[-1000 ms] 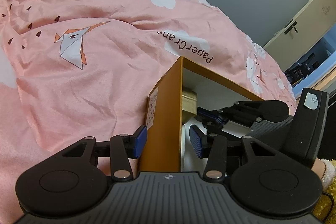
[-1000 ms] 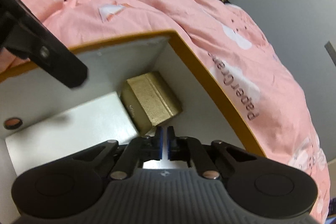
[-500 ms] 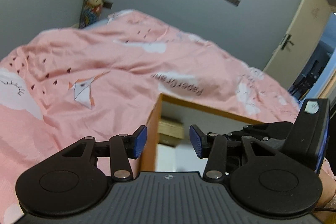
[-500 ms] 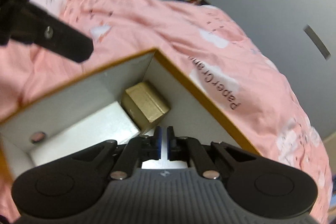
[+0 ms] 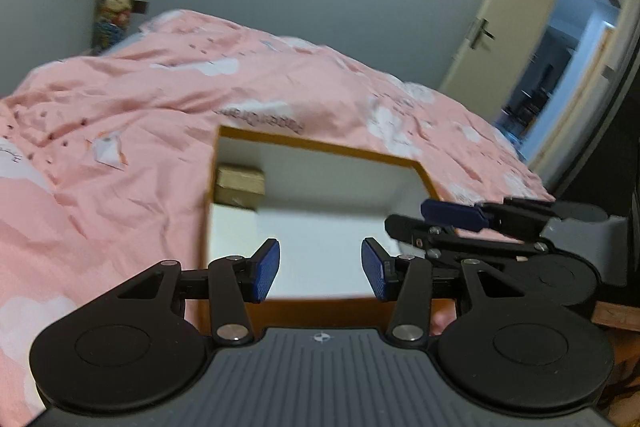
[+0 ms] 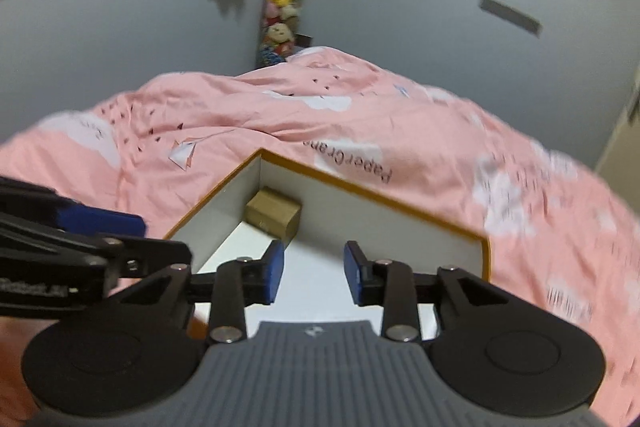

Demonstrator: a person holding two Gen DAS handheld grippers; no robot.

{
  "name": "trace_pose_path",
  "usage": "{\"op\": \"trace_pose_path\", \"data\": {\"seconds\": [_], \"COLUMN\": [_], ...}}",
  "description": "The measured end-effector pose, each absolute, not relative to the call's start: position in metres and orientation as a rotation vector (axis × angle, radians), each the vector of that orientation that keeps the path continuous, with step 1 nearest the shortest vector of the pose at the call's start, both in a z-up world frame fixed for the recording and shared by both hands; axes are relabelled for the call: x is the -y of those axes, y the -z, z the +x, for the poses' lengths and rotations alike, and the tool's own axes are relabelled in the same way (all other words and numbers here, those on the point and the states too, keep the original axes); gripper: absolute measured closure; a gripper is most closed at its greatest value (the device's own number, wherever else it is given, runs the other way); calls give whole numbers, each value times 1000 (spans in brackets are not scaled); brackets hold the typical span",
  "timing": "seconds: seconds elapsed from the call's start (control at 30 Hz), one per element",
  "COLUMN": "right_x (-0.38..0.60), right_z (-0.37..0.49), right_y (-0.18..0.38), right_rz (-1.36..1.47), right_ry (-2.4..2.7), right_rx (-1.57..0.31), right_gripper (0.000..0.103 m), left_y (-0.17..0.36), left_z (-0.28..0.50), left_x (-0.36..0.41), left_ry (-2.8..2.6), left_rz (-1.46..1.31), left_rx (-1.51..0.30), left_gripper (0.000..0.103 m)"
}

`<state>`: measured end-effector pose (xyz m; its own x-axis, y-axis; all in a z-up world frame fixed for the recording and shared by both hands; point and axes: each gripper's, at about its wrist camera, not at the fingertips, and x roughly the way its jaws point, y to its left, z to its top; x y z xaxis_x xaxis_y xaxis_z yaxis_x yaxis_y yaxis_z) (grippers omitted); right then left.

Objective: Organize objects
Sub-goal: 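Grasp the dark grey box with the left tool in front of the box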

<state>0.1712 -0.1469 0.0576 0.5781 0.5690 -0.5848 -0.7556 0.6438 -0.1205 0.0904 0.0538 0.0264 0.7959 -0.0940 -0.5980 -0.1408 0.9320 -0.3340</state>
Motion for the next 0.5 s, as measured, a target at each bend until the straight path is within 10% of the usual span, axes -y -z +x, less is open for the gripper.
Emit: {"op": "trace_pose_path", "data": {"seconds": [0.5], "right_x": [248], "right_z": [105], "right_y": [-9], "right_rz": [-134], "right_ry": [-681], "right_rx": [-864], "right_gripper": [60], "left_y": [9], "left_z": [68], "left_x": [-52], "left_ry": [175], "left_rz": [-513], "left_rx": [-940], "left_gripper": [48]}}
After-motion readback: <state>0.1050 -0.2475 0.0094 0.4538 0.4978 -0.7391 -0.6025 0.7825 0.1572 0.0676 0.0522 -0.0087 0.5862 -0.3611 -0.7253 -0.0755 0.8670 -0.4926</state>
